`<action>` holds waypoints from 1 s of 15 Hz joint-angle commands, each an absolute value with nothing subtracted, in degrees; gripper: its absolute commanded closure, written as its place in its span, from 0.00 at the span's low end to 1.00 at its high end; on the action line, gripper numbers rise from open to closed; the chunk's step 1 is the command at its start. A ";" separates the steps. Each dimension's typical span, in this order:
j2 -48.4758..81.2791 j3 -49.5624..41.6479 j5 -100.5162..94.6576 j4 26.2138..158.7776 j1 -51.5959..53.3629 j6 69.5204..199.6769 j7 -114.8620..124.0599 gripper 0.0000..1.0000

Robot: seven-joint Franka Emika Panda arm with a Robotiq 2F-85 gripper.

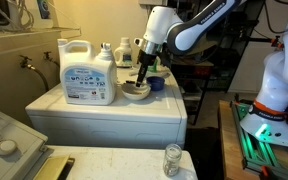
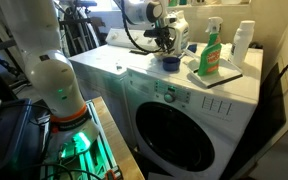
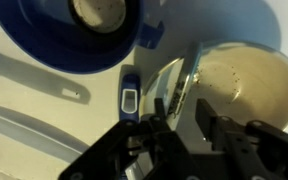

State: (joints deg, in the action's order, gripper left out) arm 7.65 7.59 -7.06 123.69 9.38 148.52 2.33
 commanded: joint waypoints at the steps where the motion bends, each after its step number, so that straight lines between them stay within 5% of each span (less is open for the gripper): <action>1: 7.60 7.23 -8.68 124.50 9.59 149.52 3.69 0.91; 3: 7.28 7.21 -8.83 124.53 9.61 149.38 3.71 1.00; 15: -1.84 8.56 -13.25 124.42 8.67 139.10 3.04 0.96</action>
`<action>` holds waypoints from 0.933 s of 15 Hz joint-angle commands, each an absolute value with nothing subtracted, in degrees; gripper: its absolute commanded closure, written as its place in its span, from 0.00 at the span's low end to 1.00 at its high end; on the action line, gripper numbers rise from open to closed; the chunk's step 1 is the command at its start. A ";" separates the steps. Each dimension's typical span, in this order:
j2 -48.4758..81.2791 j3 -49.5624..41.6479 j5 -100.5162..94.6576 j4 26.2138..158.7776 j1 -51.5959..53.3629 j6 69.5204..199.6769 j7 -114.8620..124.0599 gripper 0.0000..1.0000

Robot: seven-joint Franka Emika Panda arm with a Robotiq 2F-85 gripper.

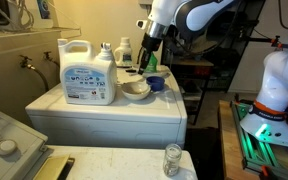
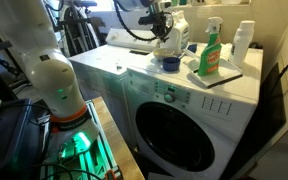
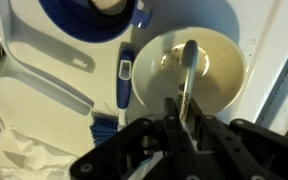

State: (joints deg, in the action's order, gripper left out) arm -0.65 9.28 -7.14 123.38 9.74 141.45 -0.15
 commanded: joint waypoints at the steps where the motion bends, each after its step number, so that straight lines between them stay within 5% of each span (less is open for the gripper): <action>1: -1.58 8.20 -15.57 124.40 8.09 138.61 4.82 0.96; 14: 1.42 5.10 -11.52 123.62 5.33 119.35 10.15 0.96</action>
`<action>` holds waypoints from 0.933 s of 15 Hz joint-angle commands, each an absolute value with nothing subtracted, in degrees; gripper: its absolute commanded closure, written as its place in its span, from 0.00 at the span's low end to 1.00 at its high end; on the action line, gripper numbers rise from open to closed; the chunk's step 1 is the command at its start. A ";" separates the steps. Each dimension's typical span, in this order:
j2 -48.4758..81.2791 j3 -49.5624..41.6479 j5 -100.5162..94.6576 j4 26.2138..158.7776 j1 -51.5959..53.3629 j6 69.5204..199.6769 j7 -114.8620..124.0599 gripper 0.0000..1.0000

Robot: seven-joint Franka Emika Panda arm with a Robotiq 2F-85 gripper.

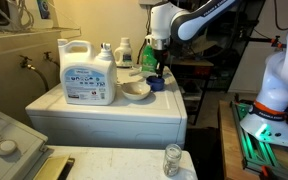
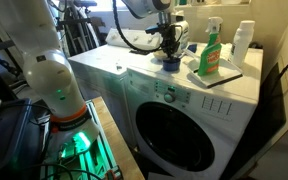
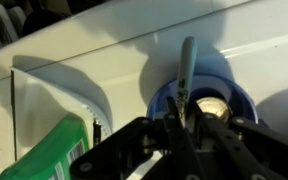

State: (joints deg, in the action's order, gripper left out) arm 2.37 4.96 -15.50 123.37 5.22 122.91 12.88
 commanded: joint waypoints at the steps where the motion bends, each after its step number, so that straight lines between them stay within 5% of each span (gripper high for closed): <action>1: 1.18 5.24 -9.64 123.60 5.42 118.74 8.95 0.96; 5: 1.14 5.94 -7.64 123.22 5.96 116.57 8.00 0.96; 6: 1.26 6.15 -7.59 123.30 6.13 116.74 8.24 0.69; 14: 0.98 6.40 -8.48 123.12 6.78 120.76 10.64 0.08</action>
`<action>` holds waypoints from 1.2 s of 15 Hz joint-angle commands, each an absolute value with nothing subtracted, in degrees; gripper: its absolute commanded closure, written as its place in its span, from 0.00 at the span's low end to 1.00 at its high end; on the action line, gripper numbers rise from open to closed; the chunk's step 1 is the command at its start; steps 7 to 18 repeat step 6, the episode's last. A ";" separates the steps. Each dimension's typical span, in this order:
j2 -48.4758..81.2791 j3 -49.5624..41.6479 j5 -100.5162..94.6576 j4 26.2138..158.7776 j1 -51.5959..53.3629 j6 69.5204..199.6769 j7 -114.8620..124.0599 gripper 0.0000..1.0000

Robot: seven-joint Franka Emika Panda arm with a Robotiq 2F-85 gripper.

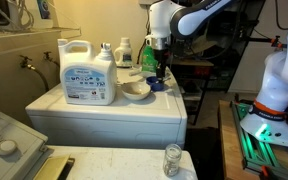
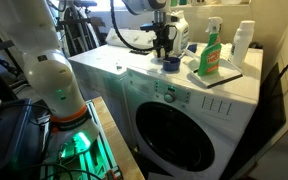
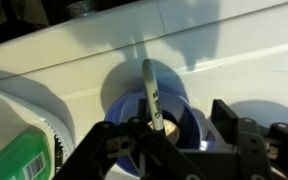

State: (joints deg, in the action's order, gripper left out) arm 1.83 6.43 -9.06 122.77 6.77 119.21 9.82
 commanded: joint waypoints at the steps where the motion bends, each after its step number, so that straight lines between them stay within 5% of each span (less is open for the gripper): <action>1: 0.69 6.44 -8.18 123.13 6.80 121.39 10.59 0.01; 5: -4.54 7.28 6.83 122.31 7.18 118.46 0.78 0.00; 18: -0.35 7.04 0.95 121.22 6.94 120.52 5.07 0.00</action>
